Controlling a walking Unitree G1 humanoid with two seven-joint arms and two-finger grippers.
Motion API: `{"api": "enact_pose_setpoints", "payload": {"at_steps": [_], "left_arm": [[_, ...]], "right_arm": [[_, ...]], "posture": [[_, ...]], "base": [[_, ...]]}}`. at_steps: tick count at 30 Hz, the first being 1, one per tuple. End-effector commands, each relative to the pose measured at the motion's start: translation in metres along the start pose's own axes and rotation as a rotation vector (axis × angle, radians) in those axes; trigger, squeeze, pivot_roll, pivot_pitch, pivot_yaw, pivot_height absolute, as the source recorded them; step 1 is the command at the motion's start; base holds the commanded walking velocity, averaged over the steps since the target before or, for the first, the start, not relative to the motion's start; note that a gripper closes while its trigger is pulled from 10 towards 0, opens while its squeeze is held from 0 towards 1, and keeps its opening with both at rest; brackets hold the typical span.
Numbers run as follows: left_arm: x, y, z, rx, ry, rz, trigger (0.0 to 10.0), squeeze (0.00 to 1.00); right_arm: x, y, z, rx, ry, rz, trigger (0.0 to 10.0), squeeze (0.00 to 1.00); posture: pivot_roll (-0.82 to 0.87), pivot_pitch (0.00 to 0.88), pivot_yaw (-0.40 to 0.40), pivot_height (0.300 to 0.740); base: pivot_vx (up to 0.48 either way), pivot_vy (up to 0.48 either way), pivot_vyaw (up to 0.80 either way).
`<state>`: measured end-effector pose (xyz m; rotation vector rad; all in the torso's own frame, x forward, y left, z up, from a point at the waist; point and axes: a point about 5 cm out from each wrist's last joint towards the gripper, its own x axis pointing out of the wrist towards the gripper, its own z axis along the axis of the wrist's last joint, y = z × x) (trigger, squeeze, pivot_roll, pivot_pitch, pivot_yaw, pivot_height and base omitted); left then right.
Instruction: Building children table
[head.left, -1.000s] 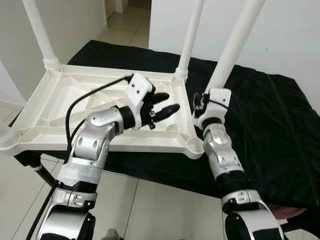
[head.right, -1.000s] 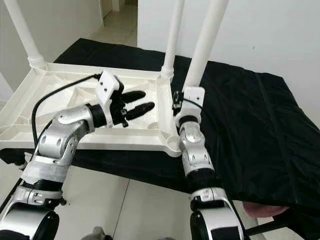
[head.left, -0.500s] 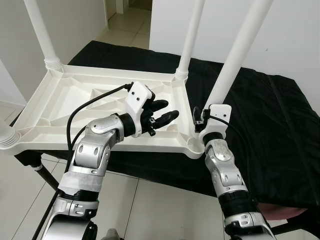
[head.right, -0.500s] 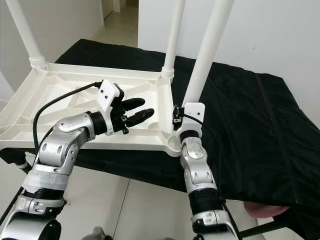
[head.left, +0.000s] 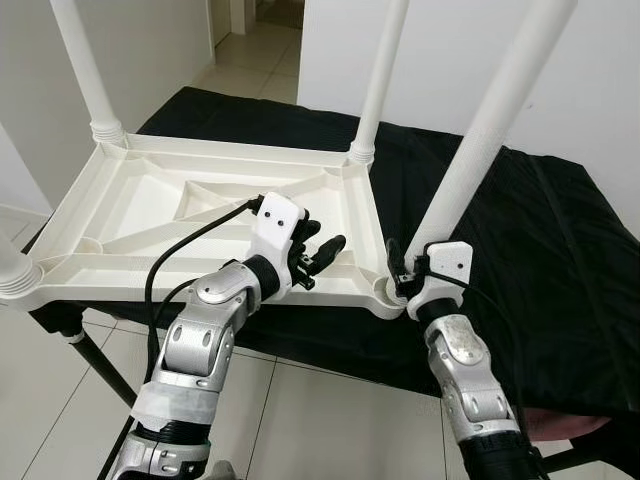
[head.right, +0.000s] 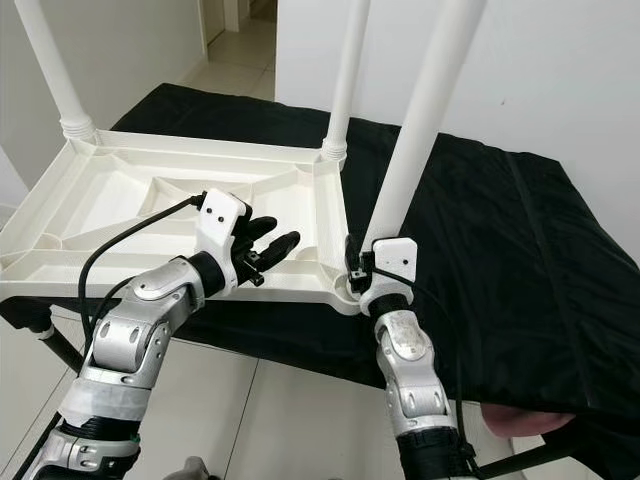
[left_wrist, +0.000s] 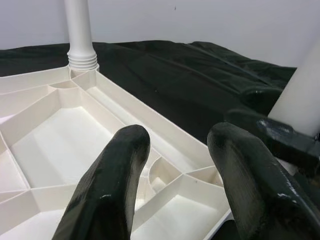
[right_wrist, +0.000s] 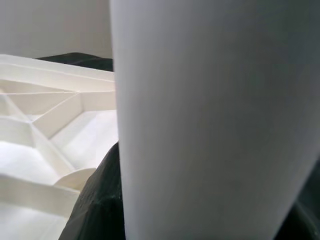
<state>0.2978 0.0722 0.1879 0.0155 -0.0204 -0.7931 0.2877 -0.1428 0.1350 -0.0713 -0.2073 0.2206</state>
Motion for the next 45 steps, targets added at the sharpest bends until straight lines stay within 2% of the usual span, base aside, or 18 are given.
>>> {"api": "enact_pose_setpoints", "payload": {"at_steps": [1,9,14,21,23,32,35,42,45], "left_arm": [[0.000,-0.002,-0.002,0.006,0.015,0.005,10.0,0.00],[-0.002,-0.007,-0.003,-0.003,0.014,0.018,10.0,0.00],[-0.009,-0.009,-0.013,0.046,0.052,0.033,10.0,0.00],[-0.010,-0.010,-0.012,0.034,0.055,0.042,10.0,0.00],[-0.010,-0.010,-0.012,0.036,0.057,0.040,10.0,0.00],[-0.010,-0.014,-0.013,0.030,0.055,0.037,10.0,0.00],[-0.010,-0.012,-0.011,0.029,0.051,0.045,10.0,0.00],[-0.011,-0.009,-0.010,0.033,0.052,0.058,10.0,0.00],[-0.013,-0.007,-0.009,0.032,0.050,0.069,10.0,0.00]], "right_arm": [[-0.009,-0.004,-0.017,0.011,0.077,0.032,10.0,0.00],[-0.009,-0.010,-0.022,-0.012,0.095,0.071,10.0,0.00],[-0.011,-0.012,-0.026,-0.037,0.107,0.107,10.0,0.00],[-0.008,-0.006,-0.024,-0.032,0.083,0.165,10.0,0.00],[-0.007,-0.004,-0.023,-0.056,0.072,0.195,10.0,0.00],[-0.001,0.002,-0.022,-0.043,0.052,0.215,10.0,0.00],[0.003,0.009,-0.020,-0.038,0.039,0.253,10.0,0.00],[0.004,0.011,-0.019,-0.029,0.034,0.274,10.0,0.00],[0.002,0.010,-0.022,0.004,0.046,0.274,10.0,0.00]], "posture": [[0.01,0.000,-0.074,0.740],[0.01,0.000,-0.082,0.740],[0.02,0.000,-0.092,0.740],[0.03,0.000,-0.092,0.740],[0.03,0.000,-0.093,0.740],[0.03,0.000,-0.093,0.740],[0.04,0.000,-0.096,0.740],[0.04,0.000,-0.095,0.740],[0.05,0.000,-0.098,0.740]], "base": [[0.000,0.000,0.00],[0.000,0.000,0.00],[0.000,0.000,0.00],[0.000,0.000,0.00],[0.000,0.000,0.00],[0.000,0.000,0.00],[0.000,0.000,0.00],[0.000,0.000,0.00],[0.000,0.000,0.00]]}}
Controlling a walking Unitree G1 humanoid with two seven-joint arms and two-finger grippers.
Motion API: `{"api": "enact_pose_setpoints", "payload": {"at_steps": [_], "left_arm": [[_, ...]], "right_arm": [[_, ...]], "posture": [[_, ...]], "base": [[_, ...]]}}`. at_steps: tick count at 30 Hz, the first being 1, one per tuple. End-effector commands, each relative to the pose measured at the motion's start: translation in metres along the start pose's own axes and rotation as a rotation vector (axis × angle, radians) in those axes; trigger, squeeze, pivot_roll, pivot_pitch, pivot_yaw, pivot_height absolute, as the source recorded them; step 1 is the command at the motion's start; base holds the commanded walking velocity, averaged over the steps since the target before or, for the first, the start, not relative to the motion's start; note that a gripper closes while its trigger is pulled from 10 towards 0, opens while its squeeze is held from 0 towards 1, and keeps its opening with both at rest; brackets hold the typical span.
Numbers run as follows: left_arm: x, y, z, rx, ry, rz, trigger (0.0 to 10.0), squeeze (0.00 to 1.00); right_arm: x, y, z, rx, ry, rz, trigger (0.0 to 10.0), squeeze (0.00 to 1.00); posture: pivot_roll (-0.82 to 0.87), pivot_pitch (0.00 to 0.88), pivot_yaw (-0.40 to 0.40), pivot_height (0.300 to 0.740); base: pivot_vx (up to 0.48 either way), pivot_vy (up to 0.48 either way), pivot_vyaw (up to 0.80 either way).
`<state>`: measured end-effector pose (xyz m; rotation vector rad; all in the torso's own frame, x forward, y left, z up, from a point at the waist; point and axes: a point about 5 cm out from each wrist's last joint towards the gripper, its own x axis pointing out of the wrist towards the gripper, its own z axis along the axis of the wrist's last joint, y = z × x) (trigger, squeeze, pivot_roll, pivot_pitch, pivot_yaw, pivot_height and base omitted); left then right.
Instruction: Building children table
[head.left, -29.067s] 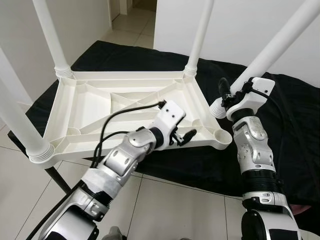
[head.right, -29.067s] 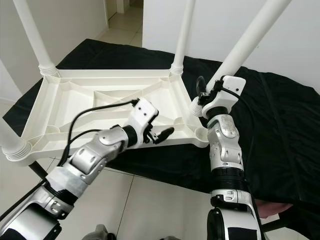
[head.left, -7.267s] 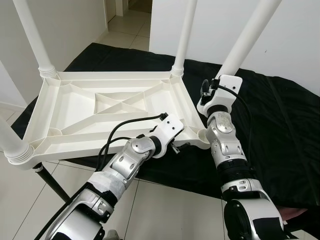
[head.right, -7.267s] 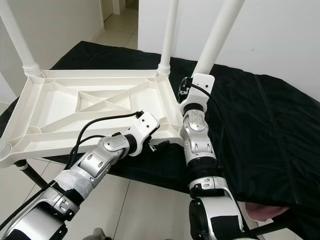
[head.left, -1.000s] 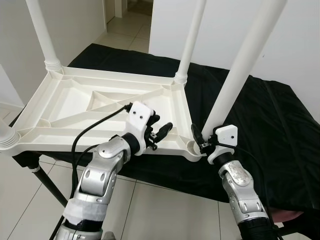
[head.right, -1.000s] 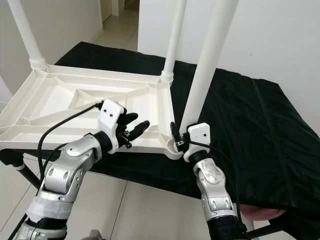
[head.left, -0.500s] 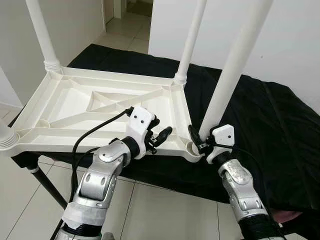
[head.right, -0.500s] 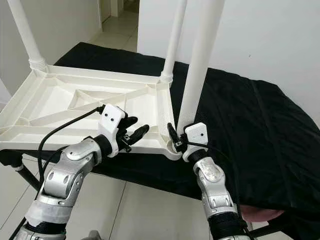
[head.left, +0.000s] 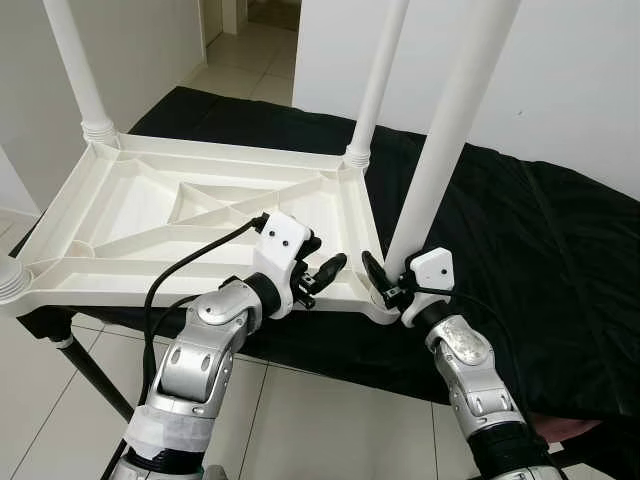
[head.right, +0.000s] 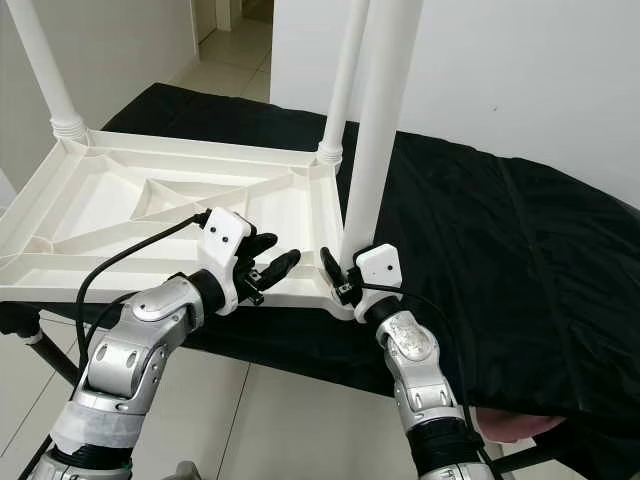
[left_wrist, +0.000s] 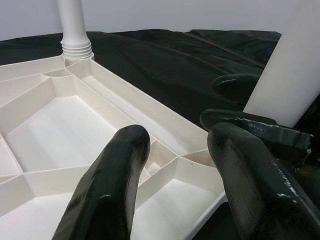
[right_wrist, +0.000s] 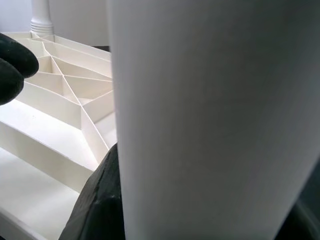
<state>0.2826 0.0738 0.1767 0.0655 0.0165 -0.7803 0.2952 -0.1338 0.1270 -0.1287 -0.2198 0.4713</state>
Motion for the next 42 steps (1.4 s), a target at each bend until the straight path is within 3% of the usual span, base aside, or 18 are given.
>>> {"api": "enact_pose_setpoints", "payload": {"at_steps": [1,12,21,36,40,42], "left_arm": [[-0.002,0.004,0.002,-0.001,-0.001,0.061,10.0,0.00],[-0.002,0.007,0.006,0.004,-0.008,0.079,10.0,0.00],[-0.007,0.009,0.005,-0.005,0.001,0.094,10.0,0.00],[-0.009,0.011,0.006,-0.006,0.007,0.102,10.0,0.00],[-0.010,0.011,0.006,-0.006,0.007,0.100,10.0,0.00],[-0.010,0.012,0.007,-0.006,0.005,0.107,10.0,0.00]], "right_arm": [[-0.006,0.004,-0.014,0.060,0.065,0.016,10.0,0.00],[0.000,0.003,-0.022,0.173,0.110,-0.101,10.0,0.00],[-0.007,0.000,-0.034,0.210,0.196,-0.209,10.0,0.00],[-0.012,-0.001,-0.042,0.299,0.233,-0.378,10.0,0.00],[-0.012,0.001,-0.042,0.300,0.233,-0.380,10.0,0.00],[-0.015,0.005,-0.039,0.243,0.186,-0.342,10.0,0.00]], "posture": [[0.05,0.000,-0.098,0.740],[0.05,0.000,-0.096,0.740],[0.06,0.000,-0.093,0.740],[0.07,0.000,-0.089,0.740],[0.07,0.000,-0.088,0.740],[0.07,0.000,-0.085,0.740]], "base": [[0.000,0.000,0.00],[0.000,0.000,0.00],[0.000,0.000,0.00],[0.000,0.000,0.00],[0.000,0.000,0.00],[0.000,0.000,0.00]]}}
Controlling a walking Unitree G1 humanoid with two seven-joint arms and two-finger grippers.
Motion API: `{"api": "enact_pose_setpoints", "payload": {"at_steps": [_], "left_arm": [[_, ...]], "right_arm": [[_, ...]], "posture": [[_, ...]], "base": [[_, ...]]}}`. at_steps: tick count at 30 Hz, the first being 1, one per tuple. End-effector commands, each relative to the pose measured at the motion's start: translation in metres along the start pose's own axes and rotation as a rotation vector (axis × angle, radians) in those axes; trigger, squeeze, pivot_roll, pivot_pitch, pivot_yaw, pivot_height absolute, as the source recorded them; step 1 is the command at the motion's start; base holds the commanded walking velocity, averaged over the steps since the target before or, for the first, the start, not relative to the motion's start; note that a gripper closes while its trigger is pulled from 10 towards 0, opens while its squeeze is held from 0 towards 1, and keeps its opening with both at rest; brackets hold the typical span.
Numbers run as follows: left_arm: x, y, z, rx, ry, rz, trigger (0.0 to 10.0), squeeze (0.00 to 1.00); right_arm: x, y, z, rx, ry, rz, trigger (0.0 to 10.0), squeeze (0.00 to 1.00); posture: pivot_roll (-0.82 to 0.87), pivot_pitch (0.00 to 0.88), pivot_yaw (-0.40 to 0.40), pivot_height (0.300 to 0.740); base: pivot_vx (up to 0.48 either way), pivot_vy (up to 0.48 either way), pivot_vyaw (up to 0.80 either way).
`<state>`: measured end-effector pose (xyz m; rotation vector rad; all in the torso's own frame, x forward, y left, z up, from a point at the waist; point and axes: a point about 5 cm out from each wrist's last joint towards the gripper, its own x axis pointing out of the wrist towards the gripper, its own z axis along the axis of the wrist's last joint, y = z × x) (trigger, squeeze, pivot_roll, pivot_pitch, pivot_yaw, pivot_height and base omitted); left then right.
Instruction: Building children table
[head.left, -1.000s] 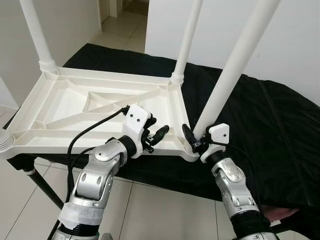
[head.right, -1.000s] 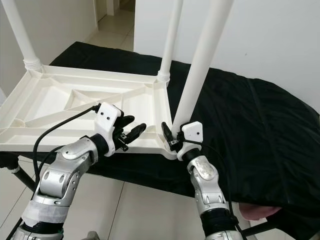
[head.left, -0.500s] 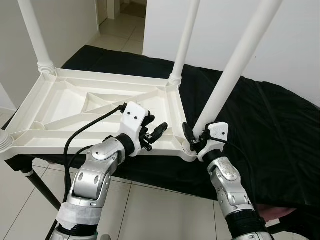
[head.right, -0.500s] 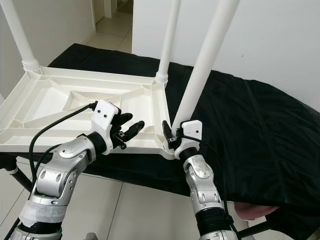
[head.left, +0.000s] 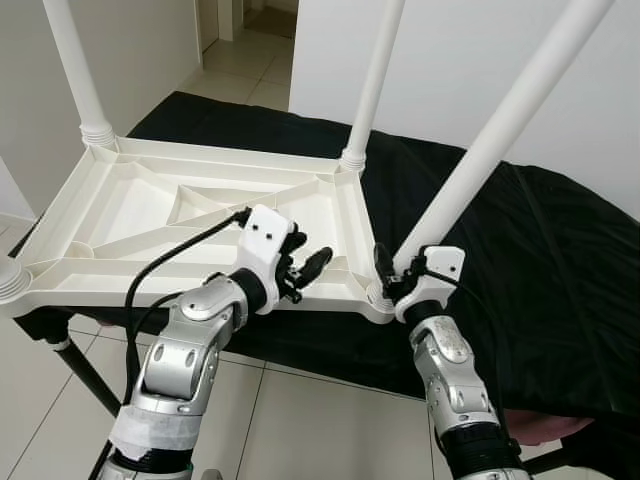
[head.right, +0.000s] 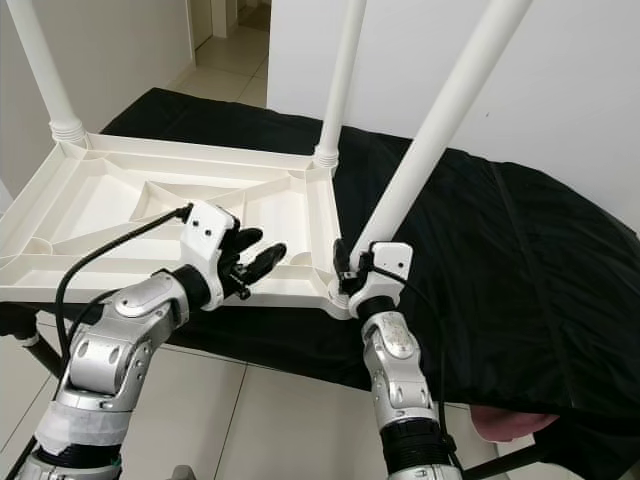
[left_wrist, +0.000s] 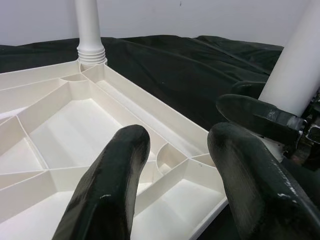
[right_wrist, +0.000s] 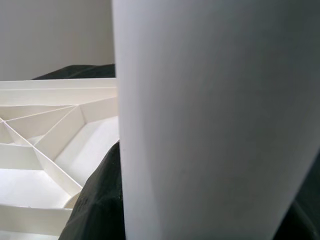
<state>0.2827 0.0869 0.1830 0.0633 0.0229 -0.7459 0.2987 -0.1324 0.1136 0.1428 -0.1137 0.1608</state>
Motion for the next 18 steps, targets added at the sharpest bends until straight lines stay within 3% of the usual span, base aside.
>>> {"api": "enact_pose_setpoints", "payload": {"at_steps": [1,3,8,13,18], "left_arm": [[-0.001,0.002,0.002,-0.001,-0.001,0.073,10.0,0.00],[-0.001,0.003,0.003,-0.002,-0.003,0.081,10.0,0.00],[-0.002,0.004,0.004,0.011,-0.002,0.075,10.0,0.00],[-0.002,0.007,0.006,0.010,-0.006,0.091,10.0,0.00],[-0.003,0.006,0.006,0.011,-0.006,0.091,10.0,0.00]], "right_arm": [[-0.014,-0.009,-0.025,-0.032,0.116,-0.025,10.0,0.00],[-0.020,-0.004,-0.021,-0.087,0.059,0.042,10.0,0.00],[-0.022,0.007,-0.012,-0.111,0.010,0.133,10.0,0.00],[-0.021,0.016,-0.011,-0.184,0.013,0.241,10.0,0.00],[-0.023,0.017,-0.013,-0.196,0.027,0.286,10.0,0.00]], "posture": [[0.07,0.000,-0.085,0.740],[0.07,0.000,-0.087,0.740],[0.08,0.000,-0.092,0.740],[0.08,0.000,-0.095,0.740],[0.08,0.000,-0.092,0.740]], "base": [[0.000,0.000,0.00],[0.000,0.000,0.00],[0.000,0.000,0.00],[0.000,0.000,0.00],[0.000,0.000,0.00]]}}
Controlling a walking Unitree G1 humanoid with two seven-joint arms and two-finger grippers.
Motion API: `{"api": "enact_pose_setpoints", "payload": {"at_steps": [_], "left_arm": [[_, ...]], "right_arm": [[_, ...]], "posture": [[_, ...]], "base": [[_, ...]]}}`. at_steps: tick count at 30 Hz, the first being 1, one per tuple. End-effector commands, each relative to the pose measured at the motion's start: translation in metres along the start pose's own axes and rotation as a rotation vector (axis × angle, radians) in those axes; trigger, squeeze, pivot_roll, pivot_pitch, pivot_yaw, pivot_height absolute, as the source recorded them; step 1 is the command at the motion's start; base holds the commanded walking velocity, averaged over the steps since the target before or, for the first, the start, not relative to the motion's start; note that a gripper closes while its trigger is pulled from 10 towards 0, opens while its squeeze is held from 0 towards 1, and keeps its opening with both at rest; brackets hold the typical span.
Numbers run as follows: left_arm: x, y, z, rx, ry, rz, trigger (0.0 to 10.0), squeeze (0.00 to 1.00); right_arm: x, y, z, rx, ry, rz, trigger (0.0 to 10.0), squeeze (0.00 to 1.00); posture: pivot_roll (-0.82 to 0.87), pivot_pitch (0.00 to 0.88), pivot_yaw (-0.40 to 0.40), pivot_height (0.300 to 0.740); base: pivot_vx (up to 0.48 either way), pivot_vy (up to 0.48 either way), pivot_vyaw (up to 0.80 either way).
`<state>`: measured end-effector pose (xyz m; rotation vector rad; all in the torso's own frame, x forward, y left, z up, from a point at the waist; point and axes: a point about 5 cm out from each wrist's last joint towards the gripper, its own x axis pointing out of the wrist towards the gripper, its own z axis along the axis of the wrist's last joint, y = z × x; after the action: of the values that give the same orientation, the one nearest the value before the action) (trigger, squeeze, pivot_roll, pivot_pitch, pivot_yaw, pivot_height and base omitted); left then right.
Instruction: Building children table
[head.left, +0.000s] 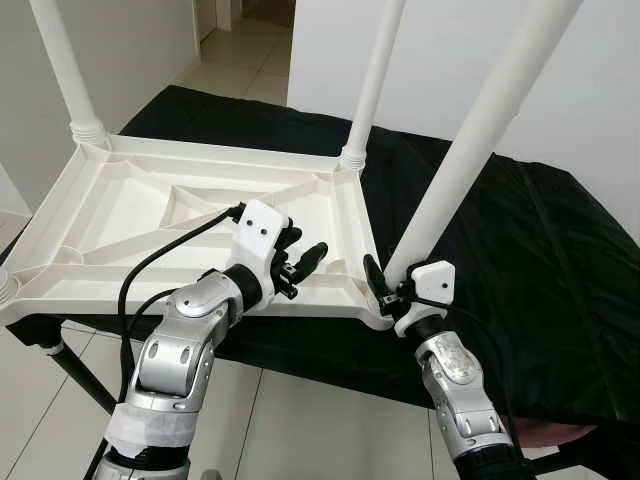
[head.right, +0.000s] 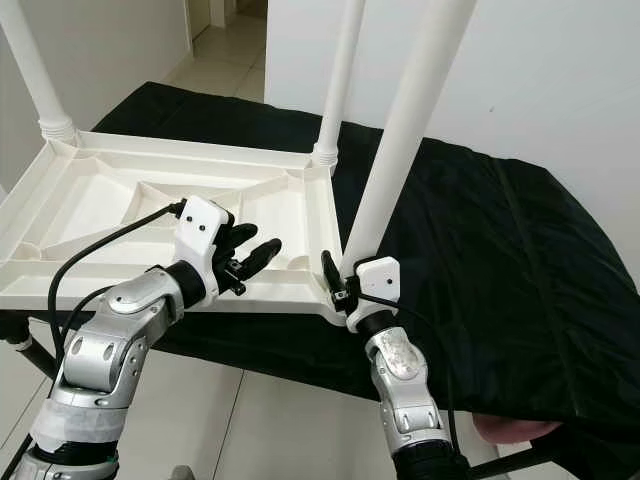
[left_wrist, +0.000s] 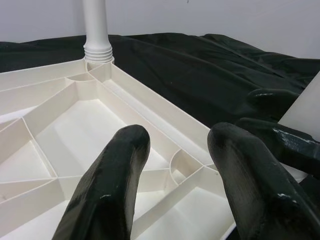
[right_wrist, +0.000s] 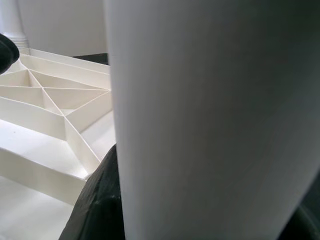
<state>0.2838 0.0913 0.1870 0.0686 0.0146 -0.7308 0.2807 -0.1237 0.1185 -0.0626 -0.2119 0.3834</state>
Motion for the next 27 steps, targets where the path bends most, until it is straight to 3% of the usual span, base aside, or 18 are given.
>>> {"api": "enact_pose_setpoints", "payload": {"at_steps": [1,7,13,27], "left_arm": [[-0.002,0.002,0.001,0.003,0.003,0.077,10.0,0.00],[0.000,0.003,0.005,-0.004,-0.008,0.086,10.0,0.00],[0.001,0.002,0.005,-0.004,-0.011,0.084,10.0,0.00],[-0.002,0.004,0.008,-0.001,-0.012,0.096,10.0,0.00]], "right_arm": [[-0.008,0.009,-0.021,0.031,0.109,0.069,10.0,0.00],[-0.007,0.002,-0.034,0.084,0.234,0.005,10.0,0.00],[-0.007,0.002,-0.037,0.075,0.256,-0.005,10.0,0.00],[-0.011,-0.005,-0.049,0.159,0.336,-0.088,10.0,0.00]], "posture": [[0.08,0.000,-0.092,0.740],[0.09,0.000,-0.095,0.740],[0.09,0.000,-0.095,0.740],[0.09,0.000,-0.087,0.740]], "base": [[0.000,0.000,0.00],[0.000,0.000,0.00],[0.000,0.000,0.00],[0.000,0.000,0.00]]}}
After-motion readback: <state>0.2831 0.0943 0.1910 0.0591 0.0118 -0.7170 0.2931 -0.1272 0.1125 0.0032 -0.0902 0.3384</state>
